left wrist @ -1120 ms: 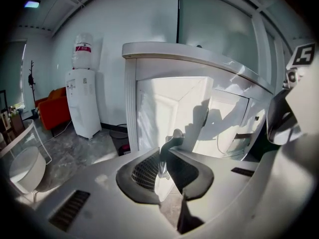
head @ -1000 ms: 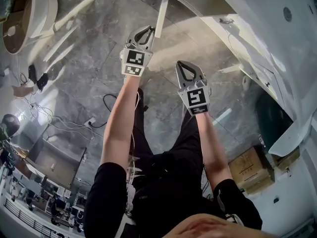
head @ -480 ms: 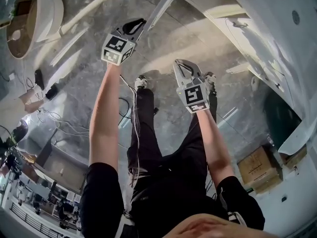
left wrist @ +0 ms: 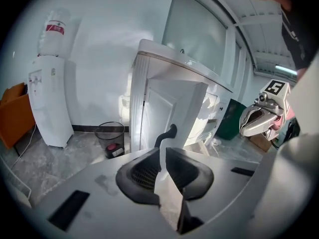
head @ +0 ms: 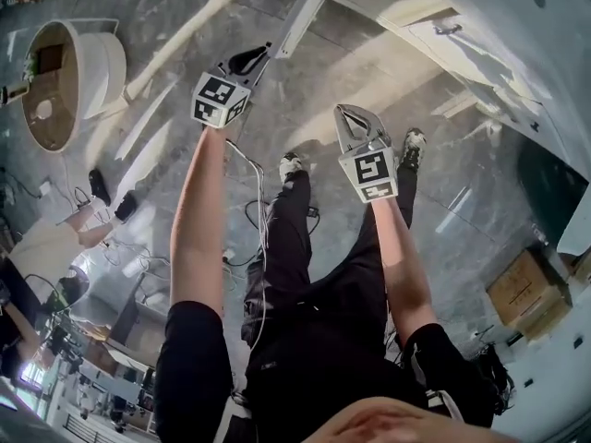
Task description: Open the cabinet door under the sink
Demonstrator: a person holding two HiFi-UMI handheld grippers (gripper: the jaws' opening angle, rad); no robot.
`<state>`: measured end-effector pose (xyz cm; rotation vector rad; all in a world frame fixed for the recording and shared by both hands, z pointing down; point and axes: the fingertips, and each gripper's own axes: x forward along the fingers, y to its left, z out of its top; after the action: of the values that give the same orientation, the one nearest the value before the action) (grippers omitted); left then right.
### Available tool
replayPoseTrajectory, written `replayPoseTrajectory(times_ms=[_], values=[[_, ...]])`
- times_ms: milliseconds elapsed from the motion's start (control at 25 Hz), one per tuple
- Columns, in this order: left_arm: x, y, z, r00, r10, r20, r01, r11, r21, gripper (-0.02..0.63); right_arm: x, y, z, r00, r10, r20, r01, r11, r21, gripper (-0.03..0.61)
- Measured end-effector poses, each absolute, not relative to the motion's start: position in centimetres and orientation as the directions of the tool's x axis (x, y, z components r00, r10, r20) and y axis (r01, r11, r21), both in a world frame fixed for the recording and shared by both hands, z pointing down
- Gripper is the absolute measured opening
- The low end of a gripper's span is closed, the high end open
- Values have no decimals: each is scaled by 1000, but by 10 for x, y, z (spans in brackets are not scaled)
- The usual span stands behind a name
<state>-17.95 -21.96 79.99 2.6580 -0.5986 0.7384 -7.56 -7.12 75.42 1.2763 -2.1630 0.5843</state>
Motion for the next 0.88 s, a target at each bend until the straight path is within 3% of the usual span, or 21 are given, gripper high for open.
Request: replayPoseTrajectory(times_ms=[280, 520, 880], values=[[-198, -194, 755, 794, -307, 524, -480, -846, 232, 46, -73, -69, 715, -307, -702, 642, -943, 317, -104, 60], [-200, -177, 676, 794, -375, 479, -544, -790, 283, 46, -67, -52, 645, -290, -694, 659, -944, 322, -77, 60], [-198, -134, 549, 814, -358, 457, -501, -832, 240, 46, -64, -19, 559, -253, -695, 673, -951, 306, -42, 60]])
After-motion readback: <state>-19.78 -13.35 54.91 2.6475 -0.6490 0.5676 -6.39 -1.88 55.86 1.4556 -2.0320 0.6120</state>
